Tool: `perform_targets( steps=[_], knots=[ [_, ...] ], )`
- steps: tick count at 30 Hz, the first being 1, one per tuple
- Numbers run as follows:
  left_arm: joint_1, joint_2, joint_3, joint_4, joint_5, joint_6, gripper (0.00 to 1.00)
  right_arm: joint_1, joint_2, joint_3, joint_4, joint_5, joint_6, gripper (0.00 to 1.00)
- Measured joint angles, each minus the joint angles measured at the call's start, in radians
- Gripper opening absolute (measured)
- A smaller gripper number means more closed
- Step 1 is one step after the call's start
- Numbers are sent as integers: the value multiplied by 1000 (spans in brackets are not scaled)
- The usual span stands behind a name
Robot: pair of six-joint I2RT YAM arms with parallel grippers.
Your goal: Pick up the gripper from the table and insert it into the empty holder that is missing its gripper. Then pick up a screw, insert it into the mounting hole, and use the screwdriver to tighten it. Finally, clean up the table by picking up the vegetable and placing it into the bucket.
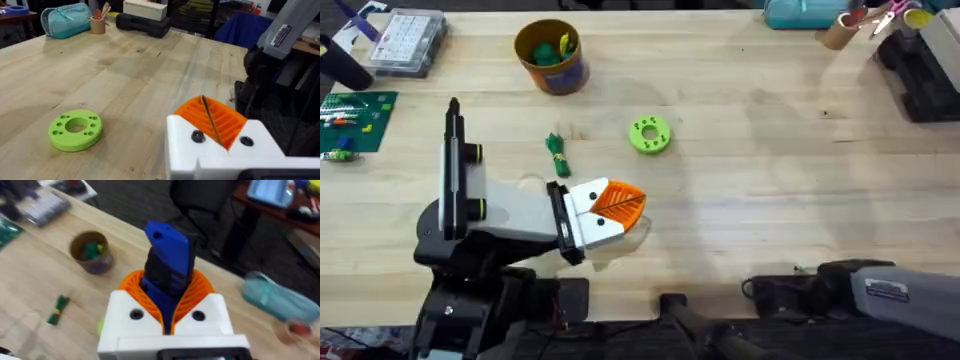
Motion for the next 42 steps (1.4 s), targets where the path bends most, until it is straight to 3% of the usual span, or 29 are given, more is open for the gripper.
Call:
perform_targets(
  steps=[12, 28, 35, 42],
  knots=[
    [0, 0, 0, 0, 0, 0, 12, 220, 12, 3, 286, -144, 112, 50],
    [0, 0, 0, 0, 0, 0, 12, 477, 40, 5, 442, -294, 173, 50],
    [0, 0, 0, 0, 0, 0, 12, 503, 34, 5, 429, -426, 190, 49],
    [0, 0, 0, 0, 0, 0, 12, 502, 12, -21, 435, -463, 202, 50]
  ],
)
